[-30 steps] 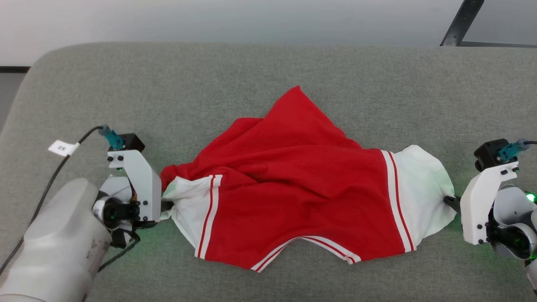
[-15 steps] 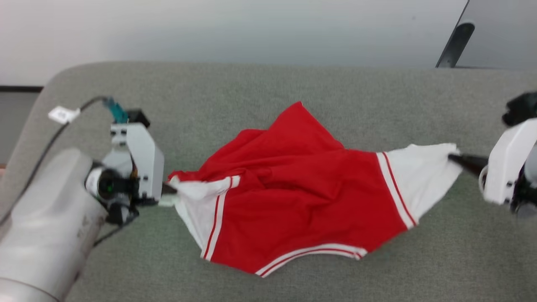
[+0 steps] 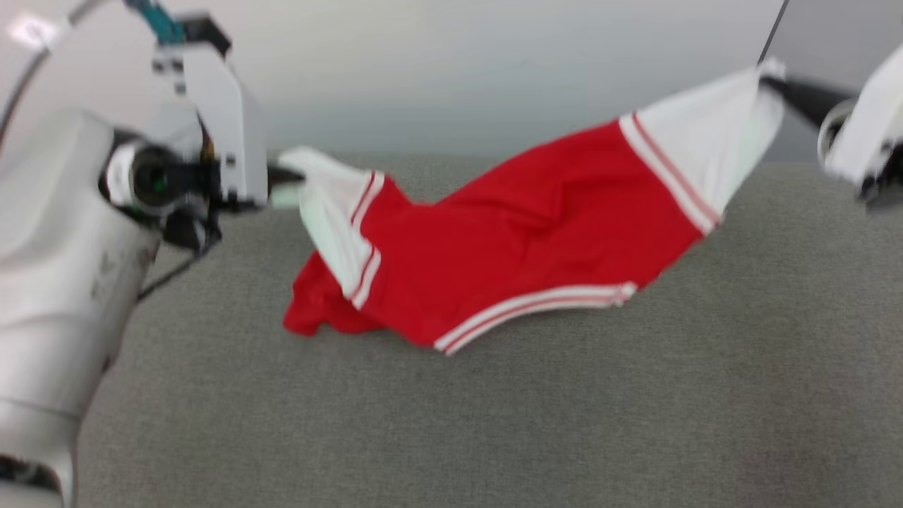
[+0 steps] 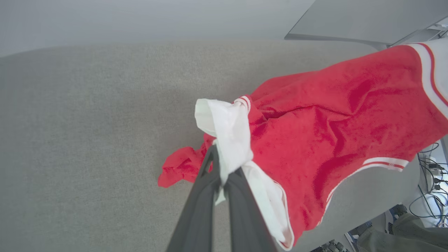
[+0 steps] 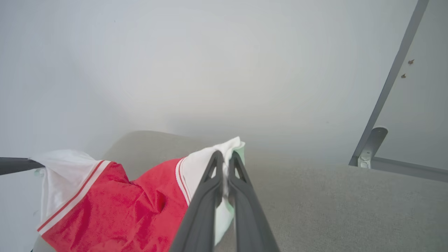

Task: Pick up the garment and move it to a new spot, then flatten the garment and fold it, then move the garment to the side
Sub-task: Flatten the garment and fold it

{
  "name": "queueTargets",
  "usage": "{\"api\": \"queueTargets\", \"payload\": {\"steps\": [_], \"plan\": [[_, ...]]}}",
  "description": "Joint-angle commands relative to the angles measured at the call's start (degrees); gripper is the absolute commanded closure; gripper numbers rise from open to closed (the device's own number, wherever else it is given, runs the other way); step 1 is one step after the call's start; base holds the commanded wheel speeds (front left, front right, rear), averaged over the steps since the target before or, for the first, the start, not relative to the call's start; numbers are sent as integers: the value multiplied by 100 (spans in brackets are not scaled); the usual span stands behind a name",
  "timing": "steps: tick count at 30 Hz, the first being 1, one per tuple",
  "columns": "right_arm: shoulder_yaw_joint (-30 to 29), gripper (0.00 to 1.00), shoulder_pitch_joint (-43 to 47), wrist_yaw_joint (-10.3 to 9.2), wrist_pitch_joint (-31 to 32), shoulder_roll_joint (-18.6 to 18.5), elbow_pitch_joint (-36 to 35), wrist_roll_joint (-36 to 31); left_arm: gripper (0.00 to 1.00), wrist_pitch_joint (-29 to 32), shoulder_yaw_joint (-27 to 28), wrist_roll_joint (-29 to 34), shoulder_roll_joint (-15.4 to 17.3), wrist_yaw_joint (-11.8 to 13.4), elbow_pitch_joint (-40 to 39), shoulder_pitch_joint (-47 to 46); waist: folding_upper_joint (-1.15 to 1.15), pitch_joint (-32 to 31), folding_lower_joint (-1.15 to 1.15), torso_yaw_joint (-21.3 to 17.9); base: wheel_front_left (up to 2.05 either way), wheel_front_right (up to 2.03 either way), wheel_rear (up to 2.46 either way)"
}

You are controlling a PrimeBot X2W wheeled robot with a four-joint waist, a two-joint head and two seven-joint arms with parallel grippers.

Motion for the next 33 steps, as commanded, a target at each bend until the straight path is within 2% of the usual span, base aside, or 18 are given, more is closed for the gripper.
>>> {"api": "queueTargets", "payload": {"steps": [1,4,14,20,26,33], "plan": [[-70,100,-190,2,-147,77,69,-83,100,-52,17,62,-15,35,33,-146,0,-20,0,-26,0,0,0],[-165,100,-707,3,-529,280,326,-314,100,-318,50,256,-4,18,115,-550,0,-3,0,-59,0,0,0],[-456,100,-2228,3,-2468,836,1573,-1203,100,-1897,139,1015,-168,-69,915,-1803,0,263,0,-182,0,0,0],[-381,100,-2859,2,-3186,999,2210,-1491,100,-2528,201,1174,-332,-173,1474,-2383,0,611,0,-218,0,0,0],[-73,100,-3510,2,-4035,1071,2714,-1949,100,-3421,221,1447,-446,-215,1920,-3103,0,1171,0,-281,0,0,0],[39,100,-4462,2,-5019,1201,3404,-2617,100,-4583,303,1684,-561,-277,2327,-3986,0,2218,0,-352,0,0,0]]}}
